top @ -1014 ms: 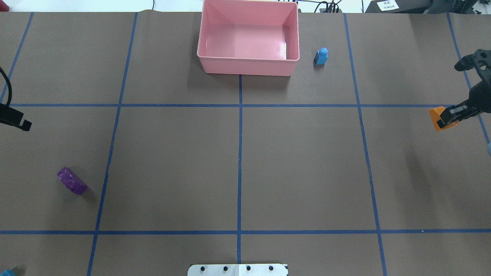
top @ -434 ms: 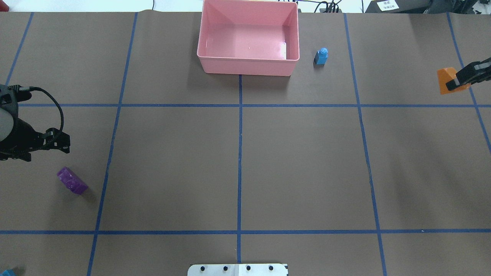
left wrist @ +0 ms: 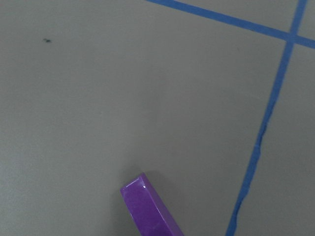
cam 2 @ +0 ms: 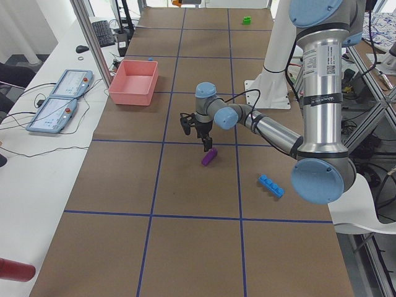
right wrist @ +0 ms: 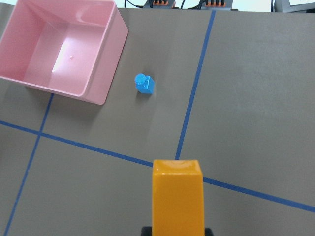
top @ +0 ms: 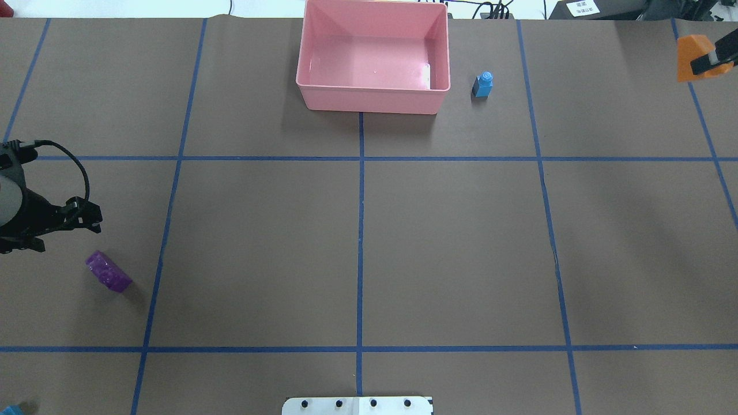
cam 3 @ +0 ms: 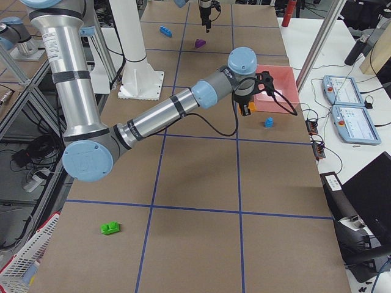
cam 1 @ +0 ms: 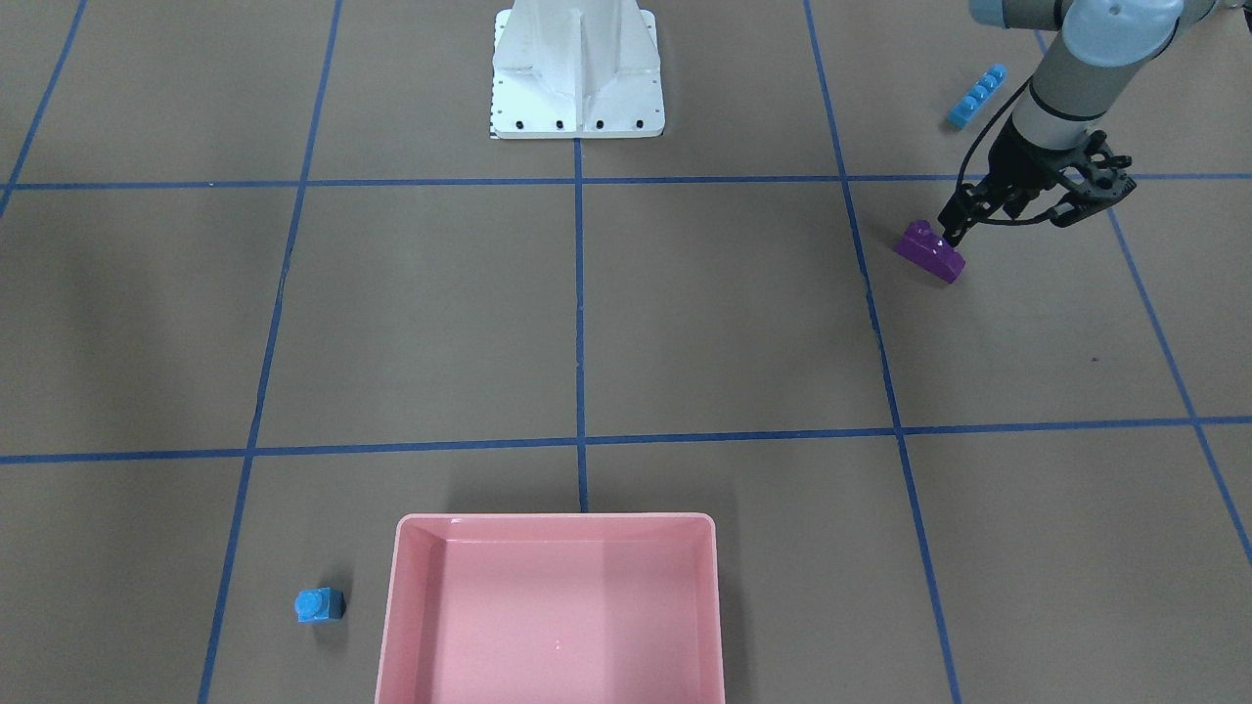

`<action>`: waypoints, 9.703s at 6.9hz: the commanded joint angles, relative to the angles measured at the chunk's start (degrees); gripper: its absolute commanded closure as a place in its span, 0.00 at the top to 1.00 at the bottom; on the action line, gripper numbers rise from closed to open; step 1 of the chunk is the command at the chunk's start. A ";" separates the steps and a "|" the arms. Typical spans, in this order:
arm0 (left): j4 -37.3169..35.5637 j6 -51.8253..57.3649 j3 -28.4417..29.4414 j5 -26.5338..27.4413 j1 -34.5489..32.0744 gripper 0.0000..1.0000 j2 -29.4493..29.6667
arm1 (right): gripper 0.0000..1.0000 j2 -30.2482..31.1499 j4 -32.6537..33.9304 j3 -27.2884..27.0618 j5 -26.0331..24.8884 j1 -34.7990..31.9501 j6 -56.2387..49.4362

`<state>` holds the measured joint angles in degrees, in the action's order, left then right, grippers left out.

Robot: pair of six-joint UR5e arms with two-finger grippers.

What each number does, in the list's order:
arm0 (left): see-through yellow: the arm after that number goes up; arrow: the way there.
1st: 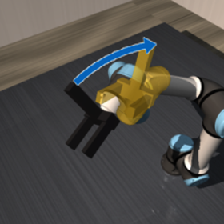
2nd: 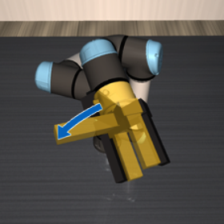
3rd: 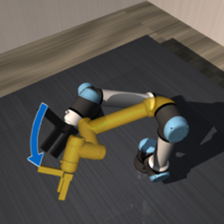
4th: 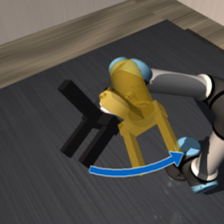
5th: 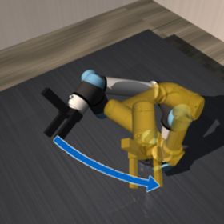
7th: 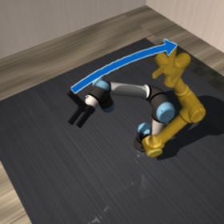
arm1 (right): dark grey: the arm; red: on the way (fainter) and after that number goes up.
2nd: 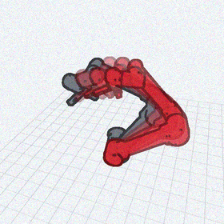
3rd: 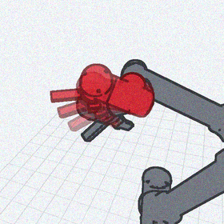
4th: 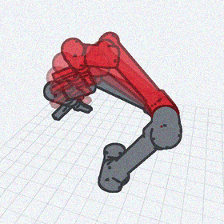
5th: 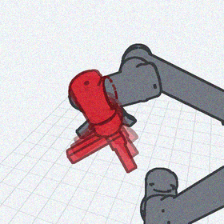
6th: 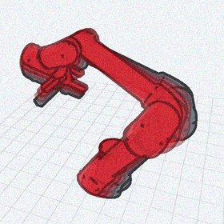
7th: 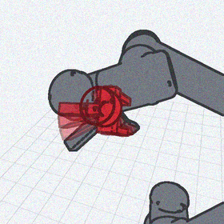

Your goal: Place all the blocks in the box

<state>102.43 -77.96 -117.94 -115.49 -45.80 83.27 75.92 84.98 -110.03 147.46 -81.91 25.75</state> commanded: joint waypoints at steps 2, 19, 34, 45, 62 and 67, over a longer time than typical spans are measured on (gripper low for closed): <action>6.99 -9.20 3.06 4.82 4.83 1.00 -2.93 | 0.00 -9.53 -0.17 -0.28 -0.33 -0.44 8.08; 9.72 -22.50 -0.79 7.91 13.28 0.00 0.66 | 0.00 -41.36 -16.89 36.21 -29.50 23.37 13.53; 3.57 -28.54 10.92 13.10 5.65 0.00 42.72 | 0.99 -31.84 -36.20 52.38 -25.12 19.87 1.71; 19.03 -35.42 64.66 22.33 2.82 0.00 73.43 | 0.99 -26.87 -51.40 57.11 -35.66 27.77 0.79; -7.26 -28.44 53.74 16.27 3.43 1.00 78.98 | 0.00 -31.01 -50.88 61.18 -27.87 20.76 3.76; -20.07 -3.30 15.26 11.44 3.61 0.99 49.94 | 0.00 -41.35 -39.56 56.32 -24.58 19.68 20.27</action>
<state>83.01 -87.35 -94.46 -102.58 -42.19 140.58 37.85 42.38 -53.67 123.19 -62.95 42.55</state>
